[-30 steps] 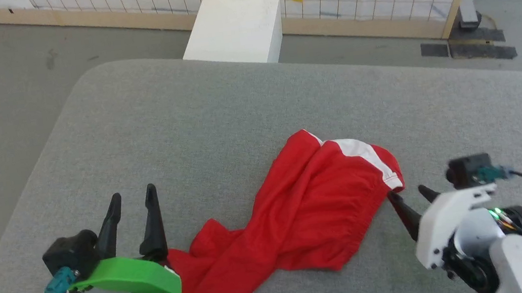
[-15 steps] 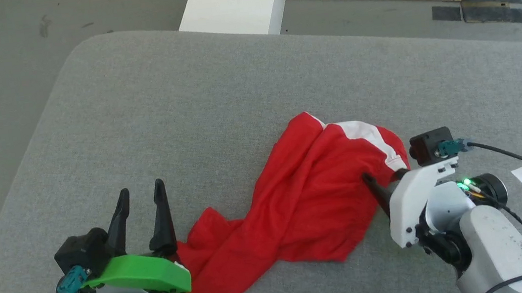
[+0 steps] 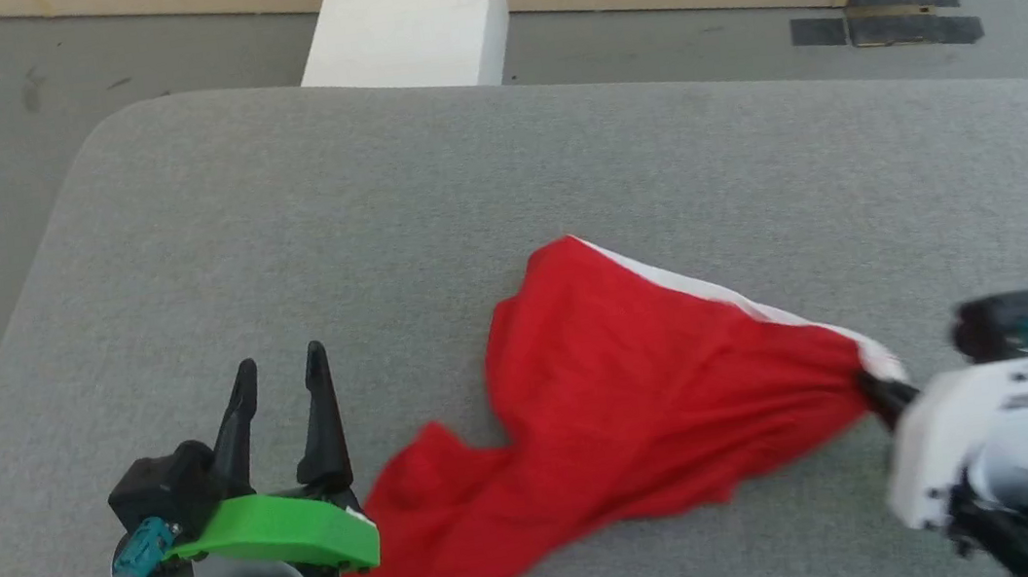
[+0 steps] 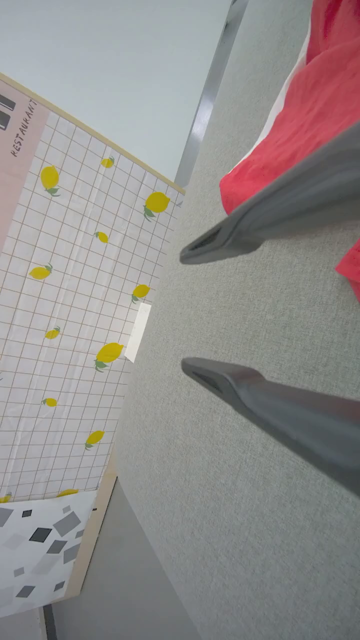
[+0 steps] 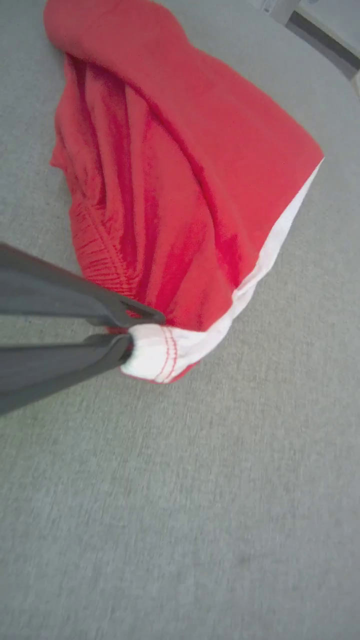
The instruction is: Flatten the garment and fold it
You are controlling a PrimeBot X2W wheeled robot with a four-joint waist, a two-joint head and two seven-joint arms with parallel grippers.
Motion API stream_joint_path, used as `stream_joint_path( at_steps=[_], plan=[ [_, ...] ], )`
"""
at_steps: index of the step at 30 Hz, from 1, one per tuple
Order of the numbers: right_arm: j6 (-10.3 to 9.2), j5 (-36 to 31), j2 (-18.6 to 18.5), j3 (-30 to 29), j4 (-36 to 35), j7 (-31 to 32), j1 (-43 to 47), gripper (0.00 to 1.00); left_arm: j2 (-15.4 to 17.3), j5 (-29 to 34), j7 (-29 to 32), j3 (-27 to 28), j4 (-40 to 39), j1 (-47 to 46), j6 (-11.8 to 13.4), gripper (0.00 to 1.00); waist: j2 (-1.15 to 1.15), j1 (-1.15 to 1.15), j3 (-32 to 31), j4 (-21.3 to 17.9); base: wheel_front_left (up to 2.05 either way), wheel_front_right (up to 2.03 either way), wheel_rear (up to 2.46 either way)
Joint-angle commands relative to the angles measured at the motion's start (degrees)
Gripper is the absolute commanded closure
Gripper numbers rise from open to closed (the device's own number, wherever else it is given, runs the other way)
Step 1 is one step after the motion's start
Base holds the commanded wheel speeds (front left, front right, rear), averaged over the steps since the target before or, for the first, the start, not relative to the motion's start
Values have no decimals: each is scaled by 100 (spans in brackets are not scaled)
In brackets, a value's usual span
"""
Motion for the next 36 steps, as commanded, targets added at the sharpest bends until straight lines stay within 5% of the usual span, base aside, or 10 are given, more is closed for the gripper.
stream_joint_path(
  at_steps=[1, 5, 11, 12, 13, 26, 36],
  plan=[
    [-8, -60, -25, -269, -287, 230, 206, 100, -12, 45, -9, -5, 8, -45, -25, 0, 0, 0, -70, -134, 0, 0, 0],
    [-8, -386, -50, -1444, -1187, 985, 854, 100, -19, 14, 96, -75, 51, -56, -25, 0, 0, 0, -106, -343, 0, 0, 0],
    [-8, -477, -18, -2173, -1071, 863, 801, 100, -34, -59, 328, -175, 158, -107, -42, 0, 0, 0, -105, -573, 0, 0, 0],
    [-8, -387, -17, -2195, -983, 751, 757, 12, -48, -83, 405, -205, 183, -152, -52, 0, 0, 0, -98, -621, 0, 0, 0],
    [-8, -342, -17, -2196, -928, 661, 736, 0, -59, -93, 469, -239, 205, -206, -68, 0, 0, 0, -97, -655, 0, 0, 0],
    [-8, 48, -14, -2127, -588, -318, 481, 0, -738, -359, 2289, -1219, 1501, -2033, -573, 0, 0, 0, 90, -1491, 0, 0, 0],
    [-8, 154, -14, -1981, -550, -501, 442, 0, -914, -410, 4078, -1852, 2589, -2460, -261, 0, 0, 0, 356, -2003, 0, 0, 0]
  ],
)
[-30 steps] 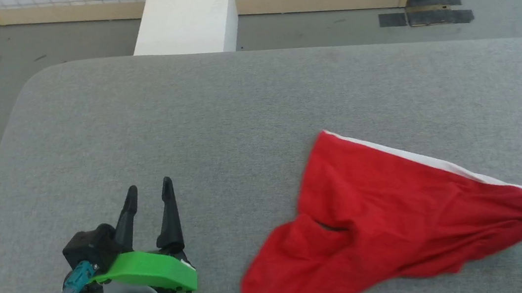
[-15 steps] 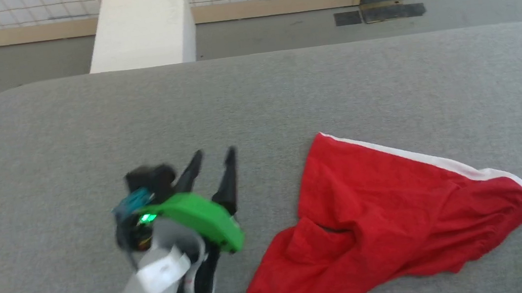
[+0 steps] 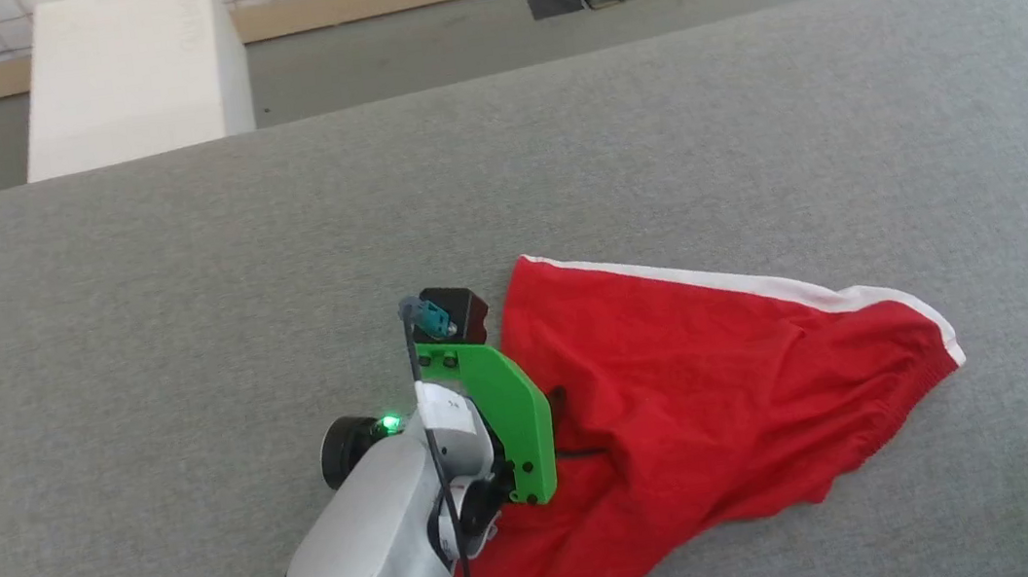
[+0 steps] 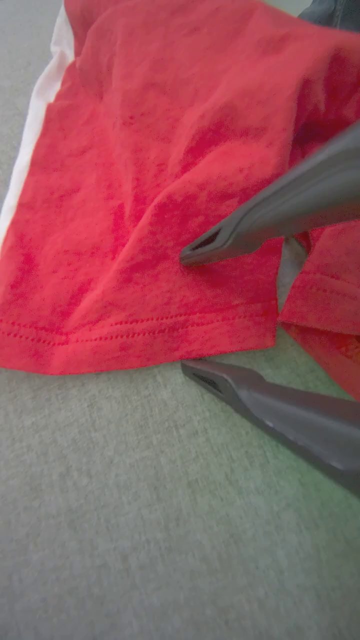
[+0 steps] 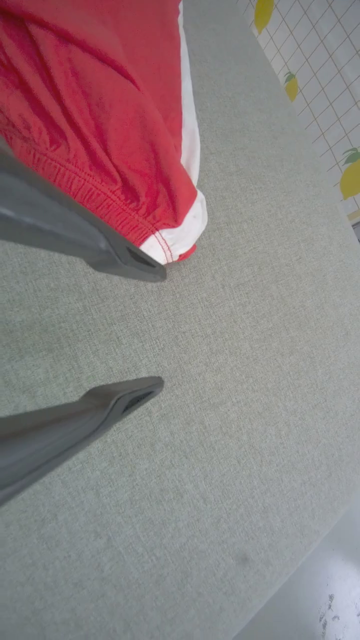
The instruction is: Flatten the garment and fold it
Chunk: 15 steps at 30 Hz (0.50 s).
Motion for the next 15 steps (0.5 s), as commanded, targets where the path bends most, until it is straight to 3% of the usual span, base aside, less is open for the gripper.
stream_joint_path(
  at_steps=[1, 2, 3, 4, 5, 9, 15],
  plan=[
    [-8, 57, -1, 30, 25, -59, -90, 0, 10, 47, 108, -64, 80, -65, 58, 0, 0, 0, 157, -169, 0, 0, 0],
    [-8, 70, -1, 41, 40, -78, -93, 0, 8, 28, 215, -110, 136, -32, 47, 0, 0, 0, 170, -178, 0, 0, 0],
    [-8, 79, -1, 47, 53, -93, -96, 0, 3, 1, 284, -145, 160, -3, 13, 16, 0, 0, 178, -181, 0, 0, 0],
    [-8, 85, -1, 53, 64, -109, -99, 0, -2, -19, 306, -179, 155, 22, -45, 81, 0, 0, 182, -180, 0, 0, 0],
    [-8, 93, -1, 52, 75, -131, -104, 0, -26, -111, 294, -168, 124, 74, -113, 100, 0, 0, 189, -164, 0, 0, 0],
    [-8, 94, -1, 98, 101, -185, -124, 0, -91, -311, -1, -85, -40, 160, -266, 100, 0, 0, 191, -39, 0, 0, 0],
    [-8, 75, -1, 188, 158, -217, -114, 0, -37, -507, -752, 440, -378, 149, -154, 100, 0, 0, 48, 302, 0, 0, 0]
  ],
)
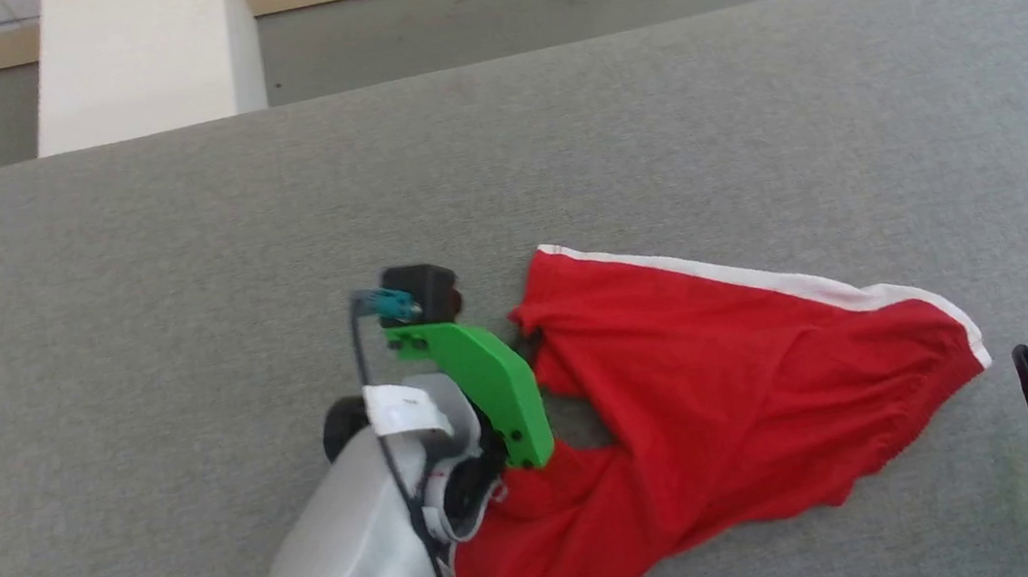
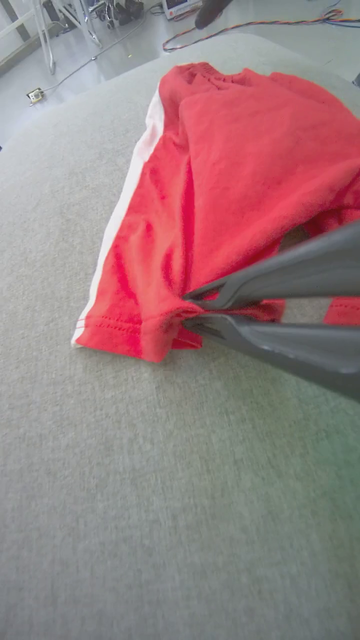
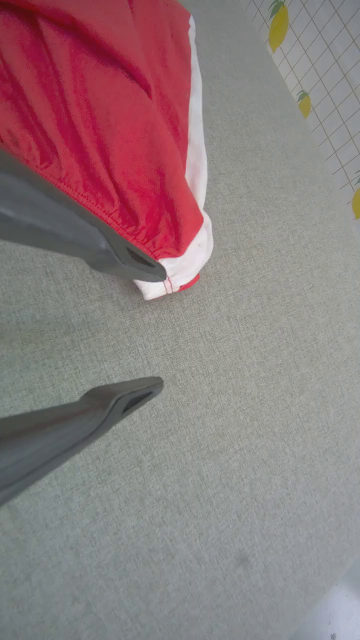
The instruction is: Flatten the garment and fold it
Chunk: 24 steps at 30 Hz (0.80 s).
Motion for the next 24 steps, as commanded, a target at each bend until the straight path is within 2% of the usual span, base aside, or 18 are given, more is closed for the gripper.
stream_joint_path(
  at_steps=[1, 7, 14, 18, 21, 22, 23, 24],
  plan=[
    [-8, -4, 0, 34, 20, -42, -58, 0, 91, -86, -127, 123, -115, 54, 54, 100, 0, 0, -128, 230, 0, 0, 0],
    [-8, -27, 0, 130, 60, -15, -13, 0, 402, -220, -359, 481, -827, 504, 279, 100, 0, 0, -362, 719, 0, 0, 0],
    [-8, -40, 0, 288, 118, 20, 41, 0, 753, -336, -168, 590, -1991, 1689, 794, 100, 0, 0, -589, 1286, 0, 0, 0],
    [-8, -21, 0, 420, 168, 31, 26, 0, 835, -450, 99, 470, -2377, 2414, 1059, 100, 0, 0, -629, 1473, 0, 0, 0],
    [-8, -18, 0, 516, 199, 33, -8, 0, 781, -603, 301, 327, -2473, 2809, 1140, 100, 0, 0, -632, 1515, 0, 0, 0],
    [-8, -17, 0, 528, 205, 31, -12, 0, 752, -656, 349, 293, -2471, 2883, 1144, 97, 0, 0, -634, 1520, 0, 0, 0],
    [-8, -16, 1, 543, 211, 30, -16, 0, 720, -710, 386, 274, -2469, 2939, 1145, 51, 0, 0, -636, 1518, 0, 0, 0],
    [-8, -18, 1, 568, 218, 31, -20, 0, 685, -775, 409, 273, -2474, 2991, 1145, 0, 0, 0, -640, 1506, 0, 0, 0]
  ],
)
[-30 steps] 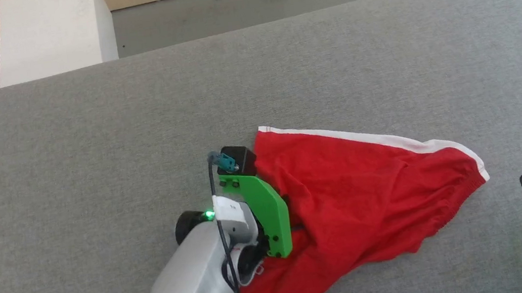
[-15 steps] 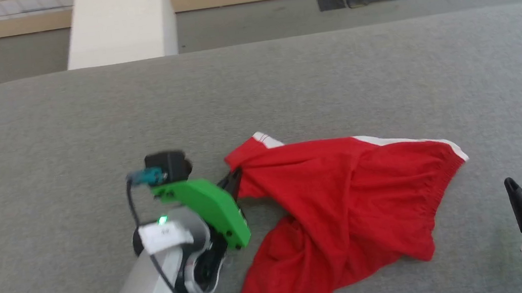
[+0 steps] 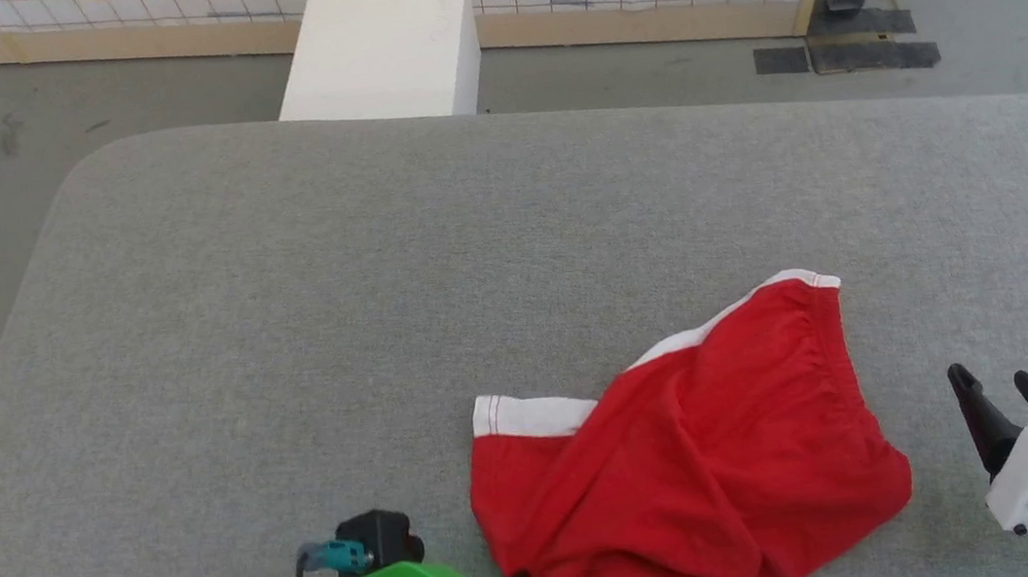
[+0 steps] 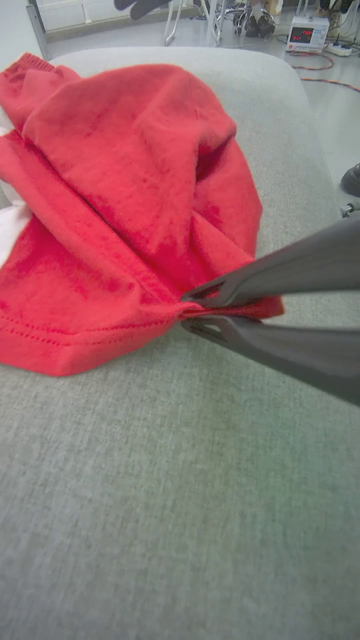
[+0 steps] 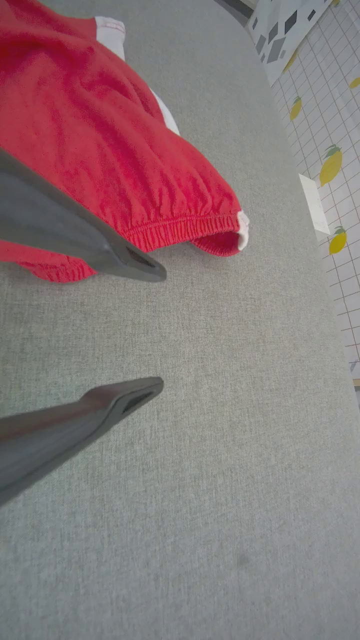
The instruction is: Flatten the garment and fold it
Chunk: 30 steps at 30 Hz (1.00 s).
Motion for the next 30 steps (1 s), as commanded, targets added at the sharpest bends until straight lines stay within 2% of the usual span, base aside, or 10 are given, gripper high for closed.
stream_joint_path(
  at_steps=[1, 5, 10, 15, 19, 22, 30],
  plan=[
    [-6, -18, -4, 41, 20, 5, -27, 0, -38, -103, 7, 28, -34, 56, 12, 0, 0, 0, -50, 8, 0, 0, 0],
    [-6, -32, -4, 69, 9, 17, 17, 0, 74, -83, -178, 282, -207, 10, 80, 0, 0, 0, -75, -72, 0, 0, 0],
    [-6, -33, -4, 34, -35, 41, 77, 0, 524, 345, -311, 501, -407, -468, 146, 0, 0, 0, -31, -175, 0, 0, 0],
    [-6, -45, -4, 28, -116, 101, 73, 0, 789, 829, 2, 169, -72, -1414, -119, 0, 0, 0, 109, -274, 0, 0, 0],
    [-6, -44, -4, 66, -156, 128, 7, 0, 742, 1017, 440, -243, 510, -2008, -369, 0, 0, 0, 243, -421, 0, 0, 0],
    [-6, -31, -4, 112, -178, 131, -48, 0, 717, 1123, 701, -456, 923, -2245, -439, 0, 0, 0, 352, -550, 0, 0, 0],
    [-6, -27, -4, 67, -205, 93, -107, 0, 558, 1112, 552, -479, 1598, -2465, -517, 0, 0, 0, 594, -709, 0, 0, 0]
  ],
)
